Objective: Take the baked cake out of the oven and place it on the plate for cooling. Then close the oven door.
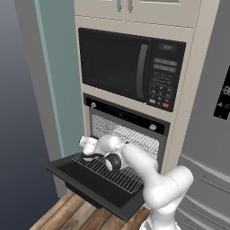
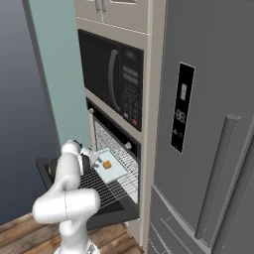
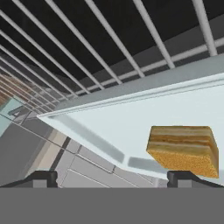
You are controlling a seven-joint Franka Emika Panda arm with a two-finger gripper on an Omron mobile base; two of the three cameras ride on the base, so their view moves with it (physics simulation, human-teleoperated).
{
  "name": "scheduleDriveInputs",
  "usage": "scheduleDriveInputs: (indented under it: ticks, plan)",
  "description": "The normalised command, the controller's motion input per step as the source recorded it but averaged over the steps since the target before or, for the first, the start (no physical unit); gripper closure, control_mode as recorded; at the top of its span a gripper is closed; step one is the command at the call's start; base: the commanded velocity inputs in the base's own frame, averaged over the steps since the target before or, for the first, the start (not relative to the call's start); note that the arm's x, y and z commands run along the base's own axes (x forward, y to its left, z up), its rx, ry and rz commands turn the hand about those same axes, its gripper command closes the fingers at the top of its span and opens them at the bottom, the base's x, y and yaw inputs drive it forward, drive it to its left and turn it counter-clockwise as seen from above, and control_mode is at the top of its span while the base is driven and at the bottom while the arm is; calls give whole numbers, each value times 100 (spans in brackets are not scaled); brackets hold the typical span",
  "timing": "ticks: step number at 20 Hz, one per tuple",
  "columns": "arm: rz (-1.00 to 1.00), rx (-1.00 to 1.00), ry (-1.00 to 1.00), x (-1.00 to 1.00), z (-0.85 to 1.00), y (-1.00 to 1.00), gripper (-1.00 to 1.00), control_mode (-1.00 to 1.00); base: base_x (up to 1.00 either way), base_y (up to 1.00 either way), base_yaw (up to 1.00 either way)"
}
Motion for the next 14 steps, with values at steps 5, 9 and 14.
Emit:
scheduleDriveInputs:
  ticks: [5,9,14]
  plan:
    - [0,0,0,25,0,0,-100,-100,0,0,0]
    - [1,0,0,5,-4,0,-100,-100,0,0,0]
    - [1,0,0,1,-13,0,-100,-100,0,0,0]
